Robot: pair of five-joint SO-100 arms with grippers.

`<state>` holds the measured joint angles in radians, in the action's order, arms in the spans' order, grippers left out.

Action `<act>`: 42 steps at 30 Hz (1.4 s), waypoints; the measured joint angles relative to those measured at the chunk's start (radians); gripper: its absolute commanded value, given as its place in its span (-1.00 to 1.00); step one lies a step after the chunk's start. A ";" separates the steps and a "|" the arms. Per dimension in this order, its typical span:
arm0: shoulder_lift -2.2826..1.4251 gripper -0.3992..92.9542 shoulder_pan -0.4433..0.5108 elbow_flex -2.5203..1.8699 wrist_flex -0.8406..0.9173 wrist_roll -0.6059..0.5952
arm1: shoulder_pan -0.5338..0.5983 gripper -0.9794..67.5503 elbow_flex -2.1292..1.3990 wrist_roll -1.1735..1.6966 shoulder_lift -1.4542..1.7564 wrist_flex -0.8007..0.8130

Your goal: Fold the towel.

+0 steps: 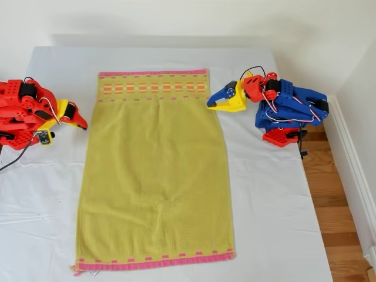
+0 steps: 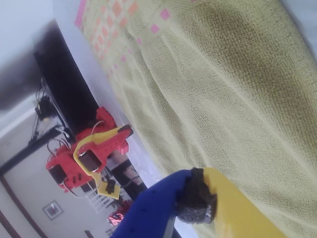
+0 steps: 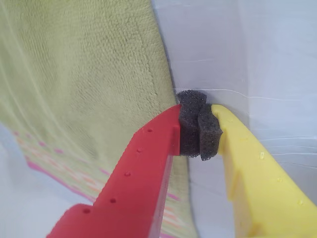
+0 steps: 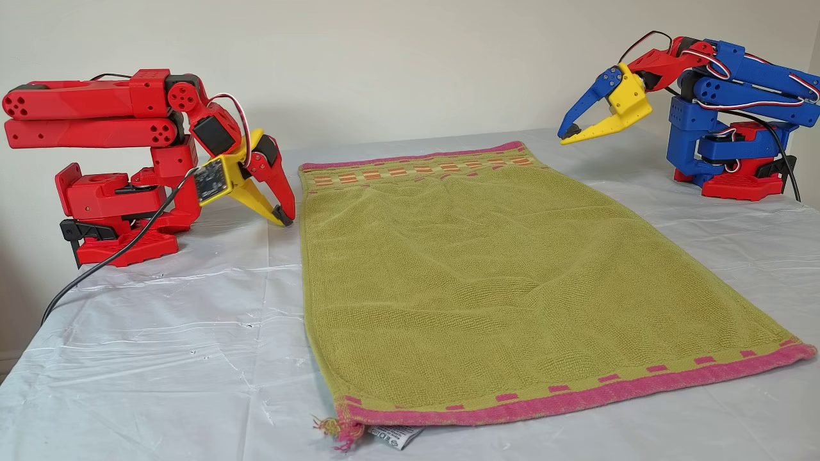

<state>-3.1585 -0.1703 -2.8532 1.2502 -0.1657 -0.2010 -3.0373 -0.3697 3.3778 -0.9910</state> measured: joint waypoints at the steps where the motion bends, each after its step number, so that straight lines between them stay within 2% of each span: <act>1: -0.002 -0.95 -0.026 0.005 0.041 0.064 | -0.009 -0.97 0.000 -0.017 0.000 -0.003; 2: -0.003 -0.95 -0.041 0.008 0.061 0.095 | -0.012 -0.97 0.000 -0.026 0.000 -0.003; 4: -0.005 -0.96 -0.086 0.038 0.146 0.233 | -0.029 -0.97 0.020 -0.058 0.000 -0.026; 8: -0.008 -0.96 -0.104 0.143 0.282 0.480 | -0.087 -0.97 0.098 -0.112 0.000 -0.091; 13: 0.006 -0.96 -0.058 0.291 0.454 0.769 | -0.170 -0.97 0.202 -0.187 0.000 -0.189; 16: 0.005 -0.96 -0.009 0.337 0.449 0.857 | -0.206 -0.97 0.245 -0.244 -0.028 -0.236; 19: 0.023 -0.96 0.006 0.396 0.400 0.884 | -0.225 -0.97 0.373 -0.265 -0.164 -0.287; 22: 0.150 -0.96 -0.018 0.517 0.407 0.882 | -0.230 -0.97 0.583 -0.293 -0.376 -0.339; 25: 0.426 -0.96 -0.075 0.744 0.517 0.861 | -0.308 -0.81 0.870 -0.407 -0.592 -0.469; 28: 0.715 -0.94 -0.127 0.997 0.652 0.838 | -0.370 -0.79 1.155 -0.523 -0.833 -0.681; 30: 0.959 -0.91 -0.149 1.200 0.736 0.787 | -0.373 -0.77 1.384 -0.561 -1.031 -0.762; 32: 1.154 -0.82 -0.153 1.387 0.767 0.733 | -0.371 -0.64 1.585 -0.584 -1.173 -0.788; 33: 1.273 -0.67 -0.152 1.491 0.782 0.706 | -0.371 -0.54 1.683 -0.594 -1.224 -0.796; 34: 1.339 -0.62 -0.152 1.554 0.788 0.695 | -0.373 -0.52 1.732 -0.601 -1.252 -0.799; 37: 1.486 -0.61 -0.172 1.807 0.801 0.680 | -0.371 -0.53 1.804 -0.626 -1.365 -0.804; 39: 1.511 -0.29 -0.196 1.908 0.802 0.684 | -0.390 -0.53 1.812 -0.630 -1.401 -0.810; 42: 1.514 -0.31 -0.250 1.963 0.802 0.709 | -0.413 -0.54 1.818 -0.588 -1.448 -0.811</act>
<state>-1.6444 -0.4203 -0.8897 2.0525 0.5430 -0.6136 -1.2195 -0.9572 1.9297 -1.8024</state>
